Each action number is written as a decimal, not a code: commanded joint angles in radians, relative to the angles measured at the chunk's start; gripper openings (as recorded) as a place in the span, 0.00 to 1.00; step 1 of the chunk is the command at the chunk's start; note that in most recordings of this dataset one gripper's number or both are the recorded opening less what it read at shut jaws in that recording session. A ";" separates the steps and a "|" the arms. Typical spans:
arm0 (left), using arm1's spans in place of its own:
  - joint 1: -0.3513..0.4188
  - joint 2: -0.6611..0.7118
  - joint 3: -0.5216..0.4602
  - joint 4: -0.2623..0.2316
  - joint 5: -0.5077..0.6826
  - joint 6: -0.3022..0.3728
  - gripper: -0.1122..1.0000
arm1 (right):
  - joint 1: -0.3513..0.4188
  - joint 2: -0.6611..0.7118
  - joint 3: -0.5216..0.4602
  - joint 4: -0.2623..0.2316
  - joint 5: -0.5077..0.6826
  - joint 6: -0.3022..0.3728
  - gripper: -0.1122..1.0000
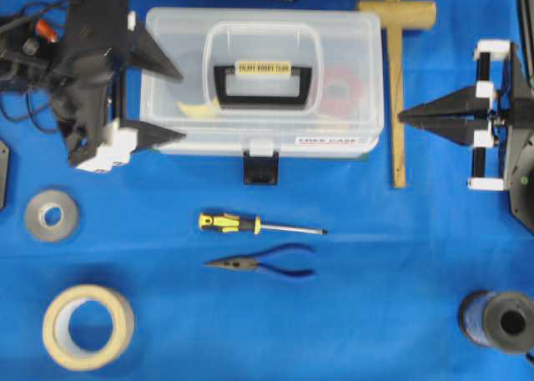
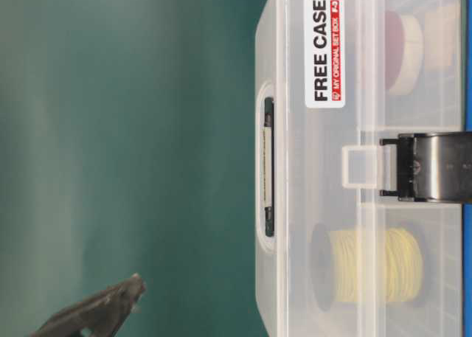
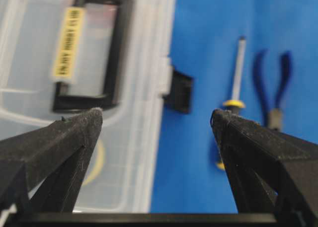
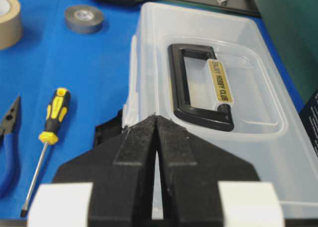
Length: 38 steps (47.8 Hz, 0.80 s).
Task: Close the tool box with the left arm.
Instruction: 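Press the lid flat onto the box with the left gripper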
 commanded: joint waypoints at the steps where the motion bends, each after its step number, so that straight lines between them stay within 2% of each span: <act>1: -0.018 -0.063 0.026 -0.002 -0.054 -0.002 0.90 | -0.002 0.005 -0.011 -0.003 -0.003 0.002 0.10; 9: -0.046 -0.186 0.150 -0.002 -0.193 -0.002 0.90 | -0.002 0.005 -0.011 -0.003 0.000 0.003 0.10; 24: -0.067 -0.454 0.460 -0.002 -0.495 -0.005 0.90 | -0.002 0.005 -0.011 -0.002 0.002 0.003 0.10; 38: -0.067 -0.632 0.704 -0.003 -0.635 -0.023 0.90 | -0.002 0.005 -0.009 -0.003 0.002 0.006 0.10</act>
